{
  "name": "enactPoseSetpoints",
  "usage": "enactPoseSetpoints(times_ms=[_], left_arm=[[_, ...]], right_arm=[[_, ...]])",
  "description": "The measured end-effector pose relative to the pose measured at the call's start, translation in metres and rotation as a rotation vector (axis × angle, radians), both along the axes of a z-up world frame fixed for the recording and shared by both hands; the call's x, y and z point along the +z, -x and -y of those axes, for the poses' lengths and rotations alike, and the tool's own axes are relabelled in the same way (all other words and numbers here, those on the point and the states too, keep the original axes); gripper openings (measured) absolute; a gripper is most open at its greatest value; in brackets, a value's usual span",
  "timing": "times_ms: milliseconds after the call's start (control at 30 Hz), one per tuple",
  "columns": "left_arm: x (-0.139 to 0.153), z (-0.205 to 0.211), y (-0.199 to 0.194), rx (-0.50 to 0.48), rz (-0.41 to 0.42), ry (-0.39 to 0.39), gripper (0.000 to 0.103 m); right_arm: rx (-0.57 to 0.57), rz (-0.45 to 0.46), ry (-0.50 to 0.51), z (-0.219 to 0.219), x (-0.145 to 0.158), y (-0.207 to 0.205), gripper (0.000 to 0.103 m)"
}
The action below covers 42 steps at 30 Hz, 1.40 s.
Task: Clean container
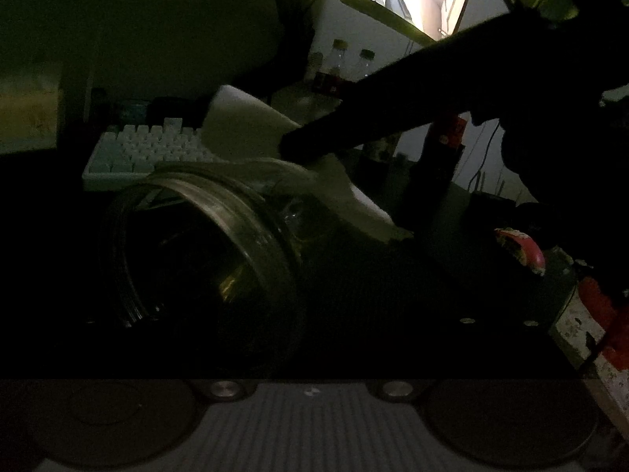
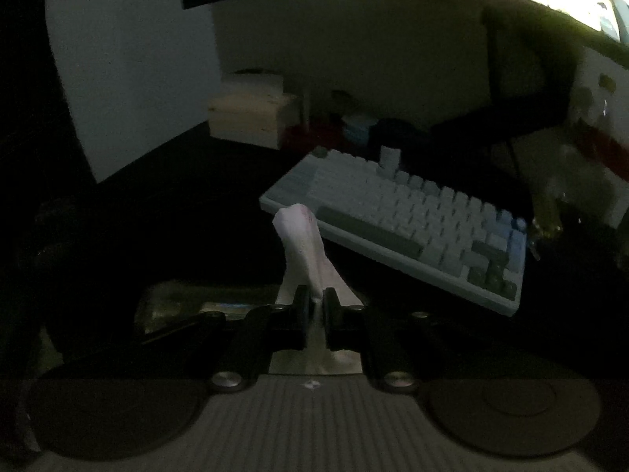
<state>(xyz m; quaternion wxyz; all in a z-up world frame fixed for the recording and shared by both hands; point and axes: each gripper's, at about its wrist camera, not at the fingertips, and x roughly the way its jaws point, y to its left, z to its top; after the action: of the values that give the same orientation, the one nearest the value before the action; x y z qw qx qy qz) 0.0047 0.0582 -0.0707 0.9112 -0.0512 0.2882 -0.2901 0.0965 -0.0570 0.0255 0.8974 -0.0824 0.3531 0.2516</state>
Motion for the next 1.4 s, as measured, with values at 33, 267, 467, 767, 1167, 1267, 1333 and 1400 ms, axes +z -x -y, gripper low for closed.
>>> enactPoseSetpoints(times_ms=[33, 267, 467, 767, 1167, 1267, 1333, 1400], left_arm=[[0.0, 0.001, 0.0, 0.001, 0.0, -0.001, 0.103], [-0.003, -0.003, -0.015, 0.0, 0.001, -0.002, 0.103], [-0.003, -0.007, -0.021, -0.049, -0.034, 0.047, 0.103], [-0.004, 0.0, -0.023, -0.053, -0.023, 0.019, 0.103], [-0.004, 0.003, -0.024, -0.056, -0.018, 0.012, 0.103], [-0.004, 0.0, -0.025, -0.056, -0.018, 0.012, 0.103], [-0.004, 0.0, -0.026, -0.056, -0.018, 0.012, 0.103], [-0.004, 0.0, -0.028, -0.056, -0.017, 0.011, 0.103]], right_arm=[[-0.012, -0.009, -0.004, 0.003, 0.0, -0.003, 0.01], [0.029, -0.022, -0.042, -0.009, 0.003, 0.009, 0.01], [0.127, -0.05, -0.086, -0.028, 0.008, 0.029, 0.011], [0.116, -0.047, -0.1, -0.024, 0.006, 0.03, 0.011], [0.11, -0.042, -0.104, -0.024, 0.005, 0.03, 0.011], [0.148, -0.04, -0.1, -0.012, 0.003, 0.021, 0.011], [0.148, -0.039, -0.099, -0.012, 0.002, 0.022, 0.011], [0.148, -0.038, -0.1, -0.012, 0.002, 0.022, 0.011]])
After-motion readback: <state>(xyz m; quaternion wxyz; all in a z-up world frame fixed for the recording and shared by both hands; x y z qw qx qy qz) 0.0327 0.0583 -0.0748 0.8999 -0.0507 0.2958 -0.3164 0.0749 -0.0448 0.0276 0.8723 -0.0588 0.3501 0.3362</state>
